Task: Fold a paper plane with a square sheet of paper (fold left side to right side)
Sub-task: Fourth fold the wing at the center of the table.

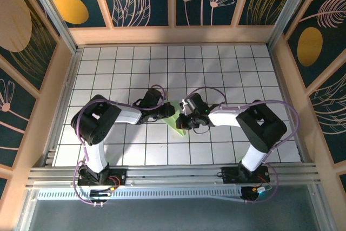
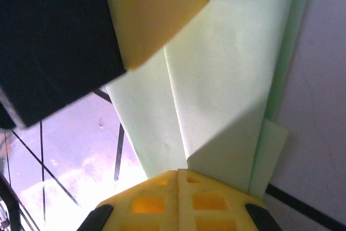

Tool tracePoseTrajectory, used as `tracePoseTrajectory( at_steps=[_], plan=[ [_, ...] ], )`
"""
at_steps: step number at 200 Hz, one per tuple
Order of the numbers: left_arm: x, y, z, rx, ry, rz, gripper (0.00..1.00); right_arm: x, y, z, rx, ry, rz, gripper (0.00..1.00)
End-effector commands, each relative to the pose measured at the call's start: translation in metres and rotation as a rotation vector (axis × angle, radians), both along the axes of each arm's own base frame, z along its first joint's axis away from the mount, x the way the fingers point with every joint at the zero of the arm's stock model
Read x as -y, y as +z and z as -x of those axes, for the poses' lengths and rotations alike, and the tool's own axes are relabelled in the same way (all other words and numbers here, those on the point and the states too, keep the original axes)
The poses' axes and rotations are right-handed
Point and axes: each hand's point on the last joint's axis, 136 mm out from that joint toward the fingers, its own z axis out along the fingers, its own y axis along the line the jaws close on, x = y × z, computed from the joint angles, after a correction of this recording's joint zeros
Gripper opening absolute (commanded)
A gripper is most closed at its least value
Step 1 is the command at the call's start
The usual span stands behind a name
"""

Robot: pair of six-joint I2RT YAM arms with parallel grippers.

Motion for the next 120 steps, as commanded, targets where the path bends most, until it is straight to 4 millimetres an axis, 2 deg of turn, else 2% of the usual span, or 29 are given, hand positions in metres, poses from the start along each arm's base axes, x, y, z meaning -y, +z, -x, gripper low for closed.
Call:
tracePoseTrajectory(
  at_steps=[1,120],
  plan=[
    [-0.03,-0.043,0.01,-0.095,0.069,-0.158,0.0,0.018,-0.011,0.024,-0.063,0.014,0.074,0.0],
    [-0.031,-0.045,0.009,-0.1,0.07,-0.163,0.0,0.027,-0.013,0.044,-0.092,0.028,0.086,0.0]
  ],
)
